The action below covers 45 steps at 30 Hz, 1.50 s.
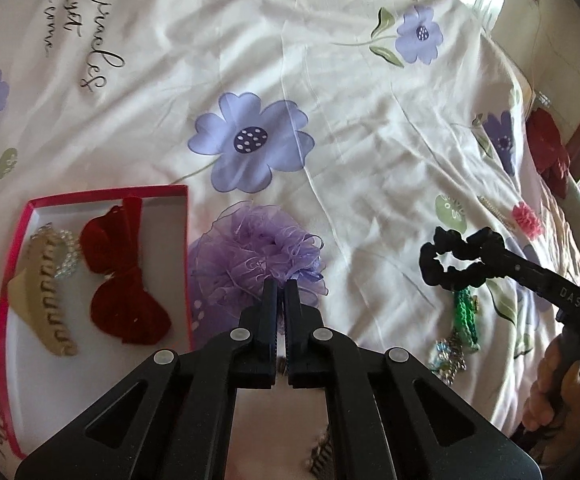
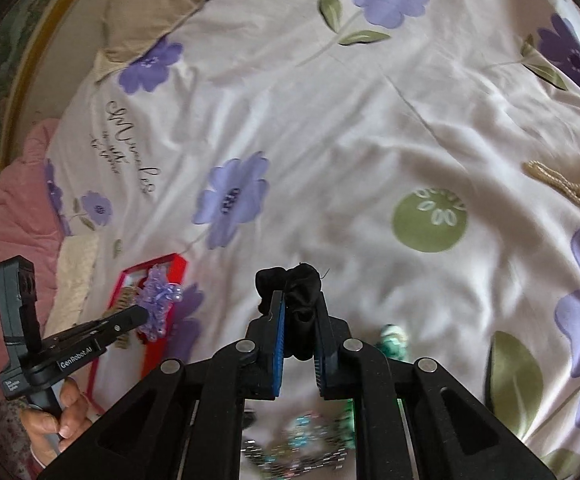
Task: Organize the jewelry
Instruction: 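Carry the purple flower and black scrunchie into the box with both tools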
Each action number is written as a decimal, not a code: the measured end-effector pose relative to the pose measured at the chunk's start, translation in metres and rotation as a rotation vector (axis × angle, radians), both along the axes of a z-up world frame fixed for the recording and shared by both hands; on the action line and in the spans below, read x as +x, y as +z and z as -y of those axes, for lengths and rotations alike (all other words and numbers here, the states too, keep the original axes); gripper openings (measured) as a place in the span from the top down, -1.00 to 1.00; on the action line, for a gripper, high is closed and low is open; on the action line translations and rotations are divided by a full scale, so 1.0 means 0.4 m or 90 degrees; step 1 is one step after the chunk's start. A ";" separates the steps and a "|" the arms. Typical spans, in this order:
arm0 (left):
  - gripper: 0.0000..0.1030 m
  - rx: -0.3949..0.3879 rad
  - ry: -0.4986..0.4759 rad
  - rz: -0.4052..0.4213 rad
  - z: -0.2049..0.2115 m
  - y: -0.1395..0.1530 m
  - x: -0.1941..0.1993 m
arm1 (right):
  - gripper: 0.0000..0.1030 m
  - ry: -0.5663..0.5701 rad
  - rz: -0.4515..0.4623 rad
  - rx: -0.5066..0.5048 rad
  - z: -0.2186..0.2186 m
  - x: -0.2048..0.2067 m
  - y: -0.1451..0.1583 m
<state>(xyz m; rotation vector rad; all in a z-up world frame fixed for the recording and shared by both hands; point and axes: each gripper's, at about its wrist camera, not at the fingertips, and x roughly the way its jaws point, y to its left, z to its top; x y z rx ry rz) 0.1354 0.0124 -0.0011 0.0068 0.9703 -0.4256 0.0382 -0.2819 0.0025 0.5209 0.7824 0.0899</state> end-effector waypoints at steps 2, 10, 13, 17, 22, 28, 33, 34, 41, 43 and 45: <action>0.96 0.001 0.007 0.006 -0.016 0.007 -0.013 | 0.78 0.008 0.006 0.006 -0.018 -0.001 0.011; 0.96 -0.016 0.044 0.007 -0.105 0.021 -0.055 | 0.78 0.062 0.014 0.011 -0.119 -0.002 0.029; 0.96 -0.027 0.065 0.005 -0.146 0.025 -0.067 | 0.78 0.083 0.016 0.012 -0.158 0.000 0.034; 0.96 -0.033 0.084 0.007 -0.188 0.026 -0.083 | 0.78 0.109 0.018 0.016 -0.208 0.007 0.042; 0.96 -0.040 0.112 0.002 -0.248 0.020 -0.104 | 0.78 0.142 0.025 0.024 -0.278 0.016 0.053; 0.96 -0.047 0.150 -0.002 -0.327 0.008 -0.124 | 0.78 0.181 0.024 0.028 -0.360 0.033 0.054; 0.96 -0.048 0.177 -0.004 -0.383 -0.002 -0.135 | 0.78 0.211 0.016 0.034 -0.429 0.047 0.039; 0.96 -0.046 0.181 -0.005 -0.393 -0.005 -0.136 | 0.78 0.215 0.014 0.034 -0.439 0.050 0.035; 0.96 -0.044 0.208 -0.017 -0.453 -0.034 -0.139 | 0.78 0.245 0.003 0.032 -0.513 0.074 0.014; 0.96 -0.042 0.214 -0.020 -0.463 -0.042 -0.137 | 0.78 0.252 -0.001 0.032 -0.530 0.081 0.009; 0.96 -0.041 0.219 -0.024 -0.472 -0.049 -0.136 | 0.78 0.257 -0.004 0.032 -0.544 0.087 0.004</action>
